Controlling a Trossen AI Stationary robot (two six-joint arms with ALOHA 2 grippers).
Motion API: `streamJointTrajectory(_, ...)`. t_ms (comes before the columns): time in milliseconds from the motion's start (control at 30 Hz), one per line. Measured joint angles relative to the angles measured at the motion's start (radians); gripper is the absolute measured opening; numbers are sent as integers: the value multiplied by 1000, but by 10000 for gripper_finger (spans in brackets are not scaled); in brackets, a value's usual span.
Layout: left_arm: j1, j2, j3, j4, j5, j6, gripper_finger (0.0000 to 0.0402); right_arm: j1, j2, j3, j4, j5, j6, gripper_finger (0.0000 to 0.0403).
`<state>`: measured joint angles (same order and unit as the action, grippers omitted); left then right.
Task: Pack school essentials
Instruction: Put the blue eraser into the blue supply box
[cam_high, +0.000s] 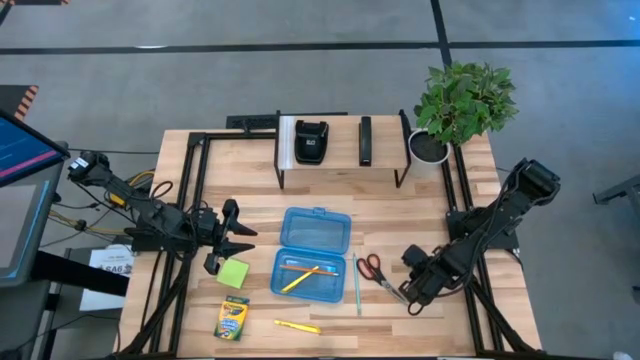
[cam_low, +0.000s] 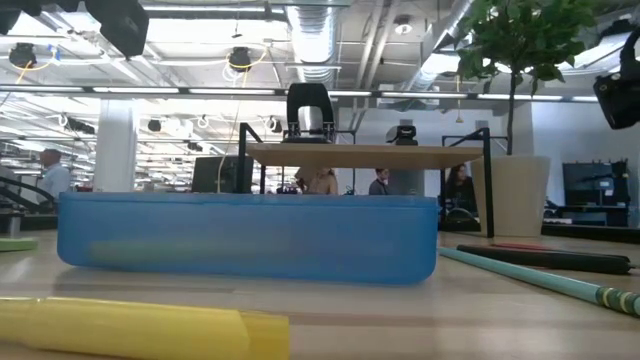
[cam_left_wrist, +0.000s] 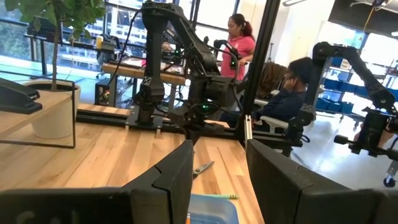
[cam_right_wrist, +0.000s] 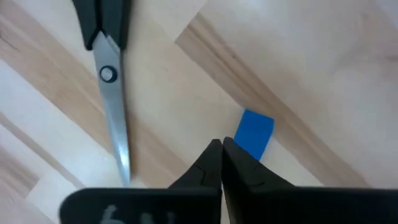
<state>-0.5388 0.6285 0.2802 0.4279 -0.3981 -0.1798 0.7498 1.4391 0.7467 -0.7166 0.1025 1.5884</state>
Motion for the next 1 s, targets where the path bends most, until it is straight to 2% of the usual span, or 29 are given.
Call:
streamJointTrajectory(533, 0, -1, 0, 39, 25, 25, 138, 22, -27, 1, -37, 11, 5, 168)
streamJointTrajectory(600, 0, -1, 0, 44, 25, 33, 138, 25, -39, -3, -40, 47, -1, 177)
streamJointTrajectory(833, 0, -1, 0, 42, 26, 31, 138, -25, -90, -43, -9, 58, -59, 178)
streamJointTrajectory(1000, 0, -1, 0, 34, 40, 26, 138, 30, -155, -48, -21, 114, -6, 172)
